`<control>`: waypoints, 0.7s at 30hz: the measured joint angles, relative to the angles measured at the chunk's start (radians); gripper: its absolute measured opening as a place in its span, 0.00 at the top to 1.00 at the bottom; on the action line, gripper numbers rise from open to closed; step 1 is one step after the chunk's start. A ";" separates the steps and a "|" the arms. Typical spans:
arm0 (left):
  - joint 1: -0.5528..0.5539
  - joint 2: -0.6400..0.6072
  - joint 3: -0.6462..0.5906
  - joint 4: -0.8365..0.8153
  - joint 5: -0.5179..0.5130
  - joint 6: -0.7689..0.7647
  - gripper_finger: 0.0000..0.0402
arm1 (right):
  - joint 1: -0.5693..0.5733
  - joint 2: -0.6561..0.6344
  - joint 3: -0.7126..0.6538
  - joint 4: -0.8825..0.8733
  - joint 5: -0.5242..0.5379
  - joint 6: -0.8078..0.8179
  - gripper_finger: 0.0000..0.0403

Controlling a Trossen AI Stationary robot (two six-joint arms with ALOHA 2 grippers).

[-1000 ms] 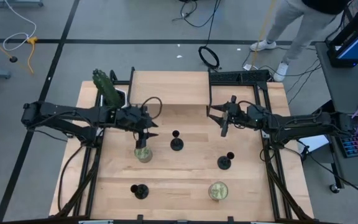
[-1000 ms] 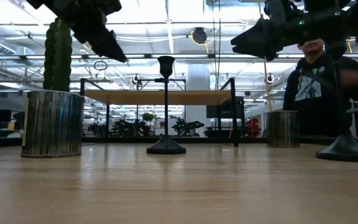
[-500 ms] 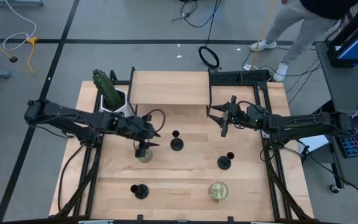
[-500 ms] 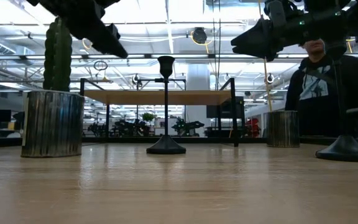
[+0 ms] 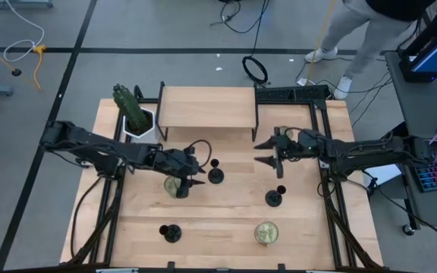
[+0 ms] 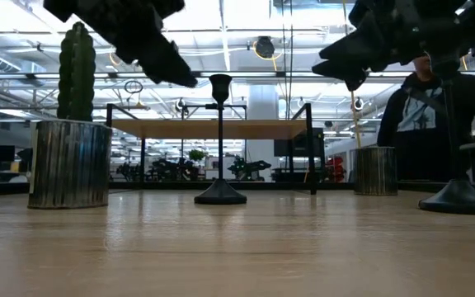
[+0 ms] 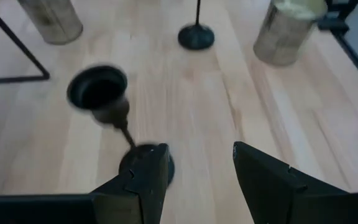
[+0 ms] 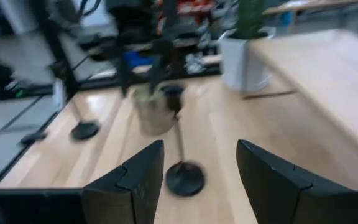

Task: Pick & Place candle stick holders
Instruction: Put the top black candle holder on the shelf

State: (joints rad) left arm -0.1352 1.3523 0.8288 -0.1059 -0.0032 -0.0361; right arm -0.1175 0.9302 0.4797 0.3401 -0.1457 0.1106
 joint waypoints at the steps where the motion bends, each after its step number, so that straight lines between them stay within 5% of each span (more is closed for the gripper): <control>1: 0.000 0.013 0.000 0.004 -0.001 -0.009 0.53 | 0.007 0.000 0.000 -0.012 -0.016 -0.009 0.51; 21: 0.021 0.219 0.002 0.256 -0.204 -0.152 0.53 | 0.041 0.001 0.000 -0.031 -0.039 -0.051 0.51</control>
State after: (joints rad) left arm -0.1139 1.5709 0.8309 0.1504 -0.2077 -0.1878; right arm -0.0765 0.9310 0.4793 0.3088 -0.1844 0.0593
